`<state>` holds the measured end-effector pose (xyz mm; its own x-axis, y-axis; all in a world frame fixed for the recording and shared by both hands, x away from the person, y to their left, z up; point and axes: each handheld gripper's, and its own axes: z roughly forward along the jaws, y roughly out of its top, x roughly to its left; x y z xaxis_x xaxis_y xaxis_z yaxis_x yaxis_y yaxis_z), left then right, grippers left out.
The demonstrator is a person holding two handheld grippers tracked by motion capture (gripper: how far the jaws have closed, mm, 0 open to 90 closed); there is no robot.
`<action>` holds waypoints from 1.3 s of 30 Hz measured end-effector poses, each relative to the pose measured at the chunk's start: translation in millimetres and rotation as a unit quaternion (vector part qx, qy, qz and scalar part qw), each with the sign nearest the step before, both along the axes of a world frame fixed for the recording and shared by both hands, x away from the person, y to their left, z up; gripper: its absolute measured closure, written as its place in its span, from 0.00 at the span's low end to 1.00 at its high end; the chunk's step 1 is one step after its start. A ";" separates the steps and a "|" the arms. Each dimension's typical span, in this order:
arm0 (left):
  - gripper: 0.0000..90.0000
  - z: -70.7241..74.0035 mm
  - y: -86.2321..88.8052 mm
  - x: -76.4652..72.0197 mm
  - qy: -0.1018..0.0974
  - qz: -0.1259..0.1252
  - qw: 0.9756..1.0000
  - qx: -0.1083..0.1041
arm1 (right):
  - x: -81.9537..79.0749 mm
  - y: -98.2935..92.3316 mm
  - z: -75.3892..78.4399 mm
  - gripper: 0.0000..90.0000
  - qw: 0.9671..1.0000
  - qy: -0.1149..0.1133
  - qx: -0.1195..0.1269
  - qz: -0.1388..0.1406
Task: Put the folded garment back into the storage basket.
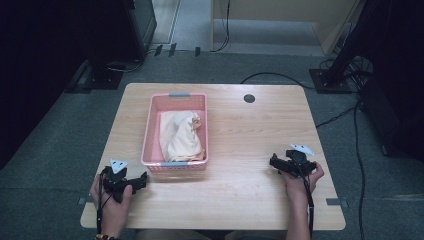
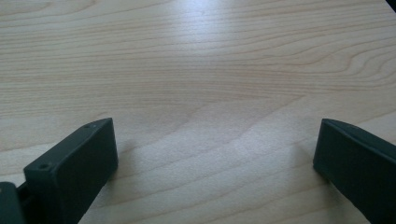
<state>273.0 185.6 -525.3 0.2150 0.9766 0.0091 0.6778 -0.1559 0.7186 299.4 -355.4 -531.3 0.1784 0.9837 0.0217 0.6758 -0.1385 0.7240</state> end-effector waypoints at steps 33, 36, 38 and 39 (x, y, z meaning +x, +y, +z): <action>0.00 0.0 0.0 0.0 0.000 0.000 1.000 0.000 | -12.2 -22.8 -0.4 0.00 1.000 0.000 0.001 -0.021; 0.00 0.0 0.0 0.0 0.000 0.000 1.000 0.000 | -12.8 -23.9 -0.4 0.00 1.000 0.000 0.001 -0.021; 0.00 0.0 0.0 0.0 0.000 0.000 1.000 0.000 | -13.4 -24.9 -0.4 0.00 1.000 0.000 0.001 -0.022; 0.00 0.0 0.0 0.0 0.000 0.000 1.000 0.000 | -13.7 -25.3 -0.4 0.00 1.000 0.001 0.001 -0.023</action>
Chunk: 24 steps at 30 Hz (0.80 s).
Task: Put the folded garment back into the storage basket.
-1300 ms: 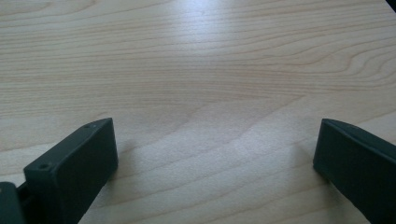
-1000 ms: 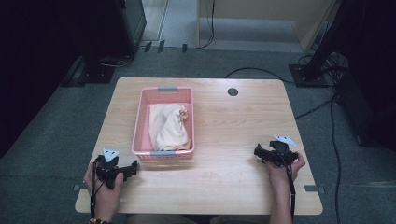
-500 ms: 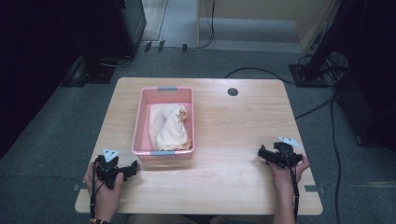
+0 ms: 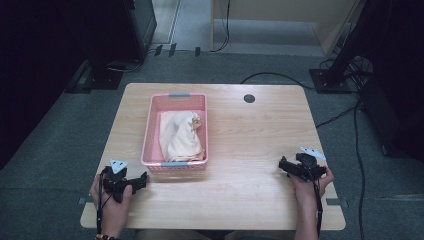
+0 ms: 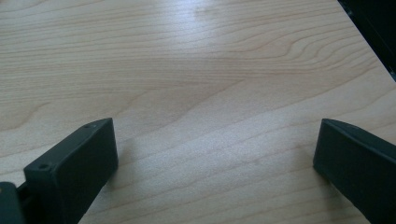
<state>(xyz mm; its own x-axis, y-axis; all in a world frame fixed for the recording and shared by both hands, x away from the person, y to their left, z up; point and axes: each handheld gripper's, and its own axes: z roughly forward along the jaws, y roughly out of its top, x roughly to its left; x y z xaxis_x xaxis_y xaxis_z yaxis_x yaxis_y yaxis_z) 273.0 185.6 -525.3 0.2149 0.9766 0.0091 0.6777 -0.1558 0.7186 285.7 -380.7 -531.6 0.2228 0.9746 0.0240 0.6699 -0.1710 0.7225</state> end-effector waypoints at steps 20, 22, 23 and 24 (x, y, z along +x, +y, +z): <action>0.00 0.0 0.0 0.0 0.000 0.000 1.000 0.000 | -10.9 -17.7 -0.3 0.00 1.000 -0.001 0.000 -0.015; 0.00 0.0 0.0 0.0 0.000 0.000 1.000 0.000 | -12.3 -19.8 -0.4 0.00 1.000 -0.001 0.000 -0.016; 0.00 0.0 0.0 0.0 0.000 0.000 1.000 0.000 | -12.3 -19.8 -0.4 0.00 1.000 -0.001 0.000 -0.016; 0.00 0.0 0.0 0.0 0.000 0.000 1.000 0.000 | -12.9 -20.5 -0.4 0.00 1.000 0.000 0.000 -0.017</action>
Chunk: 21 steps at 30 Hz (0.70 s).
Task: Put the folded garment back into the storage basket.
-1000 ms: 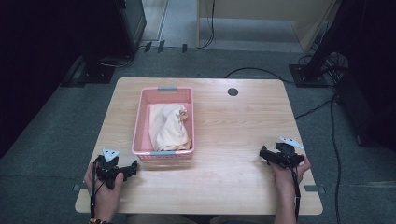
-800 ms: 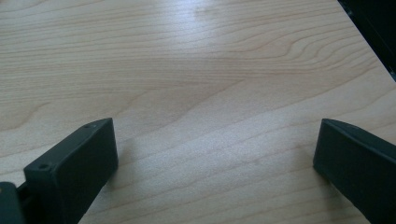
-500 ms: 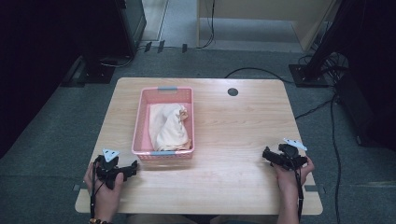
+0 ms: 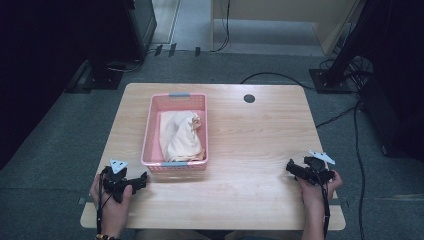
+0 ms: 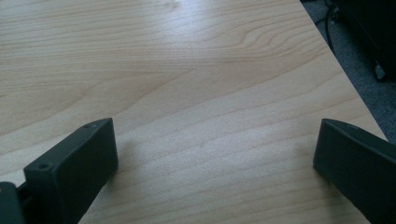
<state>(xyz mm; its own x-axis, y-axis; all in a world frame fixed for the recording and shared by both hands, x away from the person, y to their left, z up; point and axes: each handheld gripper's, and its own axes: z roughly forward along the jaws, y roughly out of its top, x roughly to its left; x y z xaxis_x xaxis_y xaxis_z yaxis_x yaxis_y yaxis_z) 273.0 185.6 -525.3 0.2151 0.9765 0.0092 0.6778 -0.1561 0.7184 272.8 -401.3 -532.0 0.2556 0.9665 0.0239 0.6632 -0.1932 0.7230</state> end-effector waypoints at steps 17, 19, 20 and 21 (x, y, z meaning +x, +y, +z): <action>0.00 0.0 0.0 0.0 0.000 0.000 1.000 0.000 | -5.8 -7.2 -0.2 0.00 1.000 -0.001 0.000 -0.003; 0.00 0.0 0.0 0.0 0.000 0.000 1.000 0.000 | -6.0 -7.3 -0.2 0.00 1.000 -0.001 0.000 -0.003; 0.00 0.0 0.0 0.0 0.000 0.000 1.000 0.000 | -6.2 -7.4 -0.1 0.00 1.000 0.000 0.000 -0.003; 0.00 0.0 0.0 0.0 0.000 0.000 1.000 0.000 | -6.4 -7.6 -0.1 0.00 1.000 0.000 0.001 -0.003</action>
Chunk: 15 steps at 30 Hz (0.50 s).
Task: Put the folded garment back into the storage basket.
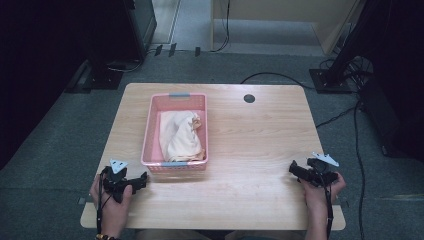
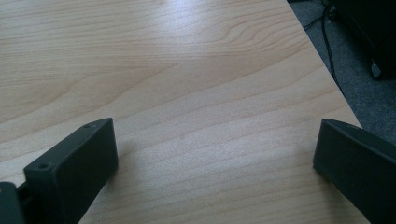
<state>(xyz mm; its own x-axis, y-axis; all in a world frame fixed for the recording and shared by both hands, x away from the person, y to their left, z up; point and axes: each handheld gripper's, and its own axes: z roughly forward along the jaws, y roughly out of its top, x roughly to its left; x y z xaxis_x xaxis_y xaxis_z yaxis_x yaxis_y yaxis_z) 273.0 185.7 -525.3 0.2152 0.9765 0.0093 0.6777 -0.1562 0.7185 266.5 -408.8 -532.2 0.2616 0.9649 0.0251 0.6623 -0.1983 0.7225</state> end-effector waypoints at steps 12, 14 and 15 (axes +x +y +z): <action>0.00 0.0 0.0 0.0 0.000 0.000 1.000 0.000 | -6.4 -4.9 -0.2 0.00 1.000 0.000 0.000 -0.003; 0.00 0.0 0.0 0.0 0.000 0.000 1.000 0.000 | -6.5 -4.8 -0.2 0.00 1.000 0.000 0.000 -0.003; 0.00 0.0 0.0 0.0 0.000 0.000 1.000 0.000 | -6.5 -4.8 -0.2 0.00 1.000 0.000 0.000 -0.003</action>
<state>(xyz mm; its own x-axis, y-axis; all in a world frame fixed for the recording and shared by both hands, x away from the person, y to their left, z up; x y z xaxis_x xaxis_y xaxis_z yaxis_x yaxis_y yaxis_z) 273.0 185.7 -525.3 0.2154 0.9765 0.0094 0.6778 -0.1565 0.7184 260.0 -413.7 -532.3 0.2683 0.9630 0.0245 0.6607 -0.2024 0.7228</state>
